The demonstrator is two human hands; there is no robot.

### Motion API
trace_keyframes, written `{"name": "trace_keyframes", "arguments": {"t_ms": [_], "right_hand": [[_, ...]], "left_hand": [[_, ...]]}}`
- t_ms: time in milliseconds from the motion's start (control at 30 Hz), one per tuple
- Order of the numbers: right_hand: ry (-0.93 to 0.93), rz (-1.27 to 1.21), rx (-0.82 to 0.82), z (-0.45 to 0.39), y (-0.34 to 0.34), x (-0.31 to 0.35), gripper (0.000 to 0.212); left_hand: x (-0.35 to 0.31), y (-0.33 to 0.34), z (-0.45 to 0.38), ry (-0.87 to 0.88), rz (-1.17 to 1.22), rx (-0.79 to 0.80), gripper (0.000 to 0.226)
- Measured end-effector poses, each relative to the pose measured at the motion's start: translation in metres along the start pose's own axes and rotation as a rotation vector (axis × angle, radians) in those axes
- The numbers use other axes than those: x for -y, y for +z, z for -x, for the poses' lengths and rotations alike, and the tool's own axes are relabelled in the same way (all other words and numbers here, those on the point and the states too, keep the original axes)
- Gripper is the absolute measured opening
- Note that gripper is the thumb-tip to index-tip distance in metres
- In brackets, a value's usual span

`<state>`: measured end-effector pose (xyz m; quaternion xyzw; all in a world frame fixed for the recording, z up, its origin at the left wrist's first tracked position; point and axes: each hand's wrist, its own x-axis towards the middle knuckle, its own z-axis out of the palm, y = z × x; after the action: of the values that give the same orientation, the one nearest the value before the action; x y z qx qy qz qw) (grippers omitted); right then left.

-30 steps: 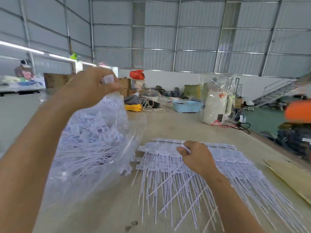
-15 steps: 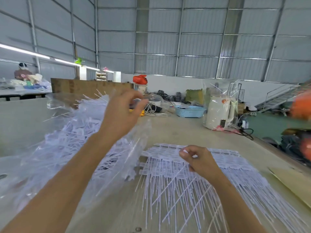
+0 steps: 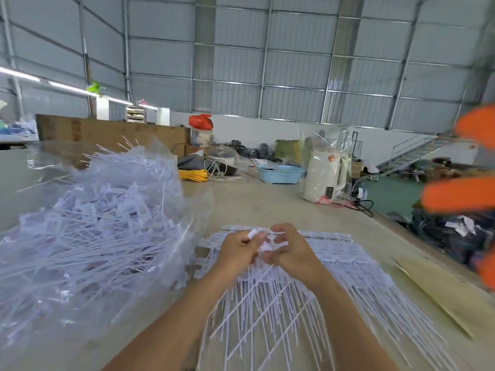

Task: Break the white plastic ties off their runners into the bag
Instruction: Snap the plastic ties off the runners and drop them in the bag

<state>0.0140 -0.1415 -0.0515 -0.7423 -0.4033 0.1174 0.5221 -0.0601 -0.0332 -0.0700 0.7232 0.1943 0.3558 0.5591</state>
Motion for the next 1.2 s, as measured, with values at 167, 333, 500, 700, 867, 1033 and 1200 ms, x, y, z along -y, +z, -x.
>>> {"name": "trace_keyframes", "arguments": {"t_ms": [167, 333, 500, 700, 867, 1033, 1200], "right_hand": [[0.094, -0.071, 0.167, 0.002, 0.002, -0.005, 0.024], [-0.013, 0.223, 0.045, -0.004, 0.009, -0.003, 0.037], [-0.156, 0.608, -0.061, -0.004, 0.010, -0.002, 0.026], [-0.375, 0.569, -0.113, 0.009, 0.000, 0.024, 0.032], [-0.273, -0.315, 0.112, 0.013, -0.016, 0.030, 0.037], [-0.277, -0.121, 0.044, 0.003, 0.005, 0.015, 0.027], [-0.249, 0.258, -0.083, -0.006, 0.012, 0.000, 0.019]], "left_hand": [[0.002, -0.002, 0.006, 0.008, 0.066, 0.063, 0.025], [0.003, 0.002, 0.003, -0.010, 0.012, -0.032, 0.031], [0.002, 0.005, -0.005, -0.062, 0.007, -0.078, 0.045], [0.009, -0.016, -0.016, -0.200, -0.243, -0.283, 0.026], [0.005, -0.024, -0.013, -0.200, 0.175, -0.142, 0.017], [-0.012, 0.007, 0.002, -0.301, 0.312, 0.194, 0.041], [-0.003, -0.001, 0.004, -0.286, 0.443, 0.418, 0.063]]}}
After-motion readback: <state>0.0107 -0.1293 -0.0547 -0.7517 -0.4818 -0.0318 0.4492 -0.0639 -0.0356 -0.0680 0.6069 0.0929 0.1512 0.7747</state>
